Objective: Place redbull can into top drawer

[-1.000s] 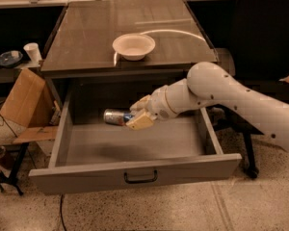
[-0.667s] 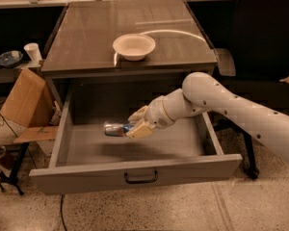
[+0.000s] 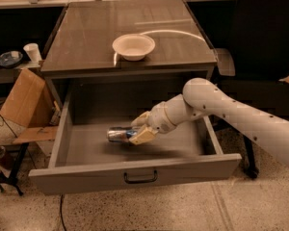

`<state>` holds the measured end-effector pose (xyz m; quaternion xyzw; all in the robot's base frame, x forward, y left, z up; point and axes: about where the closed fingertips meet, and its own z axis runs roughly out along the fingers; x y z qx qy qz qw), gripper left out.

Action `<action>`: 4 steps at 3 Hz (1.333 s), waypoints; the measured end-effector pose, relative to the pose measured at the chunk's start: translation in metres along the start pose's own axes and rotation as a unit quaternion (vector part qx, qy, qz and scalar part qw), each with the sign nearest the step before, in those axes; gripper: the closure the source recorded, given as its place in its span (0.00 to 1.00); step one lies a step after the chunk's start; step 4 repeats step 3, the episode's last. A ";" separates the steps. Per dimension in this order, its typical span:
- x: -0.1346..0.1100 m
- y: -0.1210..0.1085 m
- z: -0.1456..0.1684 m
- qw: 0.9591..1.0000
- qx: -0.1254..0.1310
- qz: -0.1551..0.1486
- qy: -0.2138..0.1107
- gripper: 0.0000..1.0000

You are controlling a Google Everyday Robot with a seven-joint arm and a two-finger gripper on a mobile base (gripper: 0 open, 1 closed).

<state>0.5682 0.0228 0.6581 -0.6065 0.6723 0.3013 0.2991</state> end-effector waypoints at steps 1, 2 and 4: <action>-0.001 -0.001 0.001 1.000 0.001 -0.003 -0.001 0.04; -0.008 -0.006 0.001 1.000 0.011 -0.014 -0.005 0.00; -0.008 -0.006 0.001 1.000 0.011 -0.014 -0.005 0.00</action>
Offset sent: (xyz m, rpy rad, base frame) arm 0.0146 0.0054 0.0140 0.0112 -0.0795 -0.0122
